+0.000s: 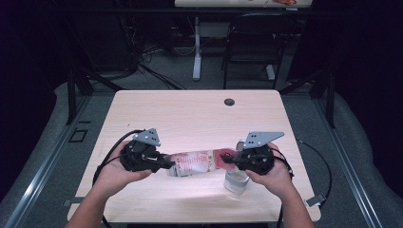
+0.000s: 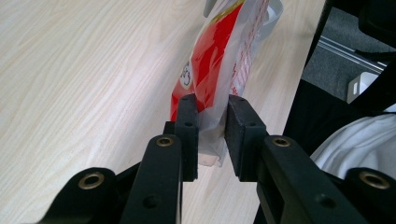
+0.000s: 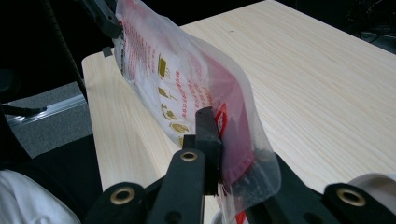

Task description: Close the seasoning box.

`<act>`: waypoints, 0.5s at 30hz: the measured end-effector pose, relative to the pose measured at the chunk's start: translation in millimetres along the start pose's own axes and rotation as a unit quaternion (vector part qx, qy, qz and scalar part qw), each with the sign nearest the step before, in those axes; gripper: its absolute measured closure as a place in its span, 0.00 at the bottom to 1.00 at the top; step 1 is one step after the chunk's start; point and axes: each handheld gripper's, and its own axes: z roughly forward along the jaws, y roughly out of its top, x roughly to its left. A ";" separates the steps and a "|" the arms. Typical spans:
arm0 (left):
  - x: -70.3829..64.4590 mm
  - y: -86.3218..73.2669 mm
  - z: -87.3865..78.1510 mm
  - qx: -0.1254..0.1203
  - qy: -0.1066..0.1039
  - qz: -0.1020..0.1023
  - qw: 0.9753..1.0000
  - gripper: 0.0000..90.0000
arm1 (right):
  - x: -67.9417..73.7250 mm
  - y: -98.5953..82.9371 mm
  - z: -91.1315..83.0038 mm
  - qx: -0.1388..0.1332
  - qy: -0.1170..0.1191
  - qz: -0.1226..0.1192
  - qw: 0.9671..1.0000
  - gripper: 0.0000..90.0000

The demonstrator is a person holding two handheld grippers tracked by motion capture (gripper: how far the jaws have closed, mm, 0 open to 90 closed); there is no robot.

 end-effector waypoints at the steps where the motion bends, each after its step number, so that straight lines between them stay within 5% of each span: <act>1: 0.0 0.5 -0.3 0.001 0.000 0.001 1.000 0.84 | -0.1 -0.1 0.0 0.000 0.001 0.000 1.000 0.98; 15: -0.5 5.9 -2.5 -0.001 0.000 0.002 1.000 0.84 | -0.9 -1.3 0.1 0.003 -0.003 0.003 1.000 0.98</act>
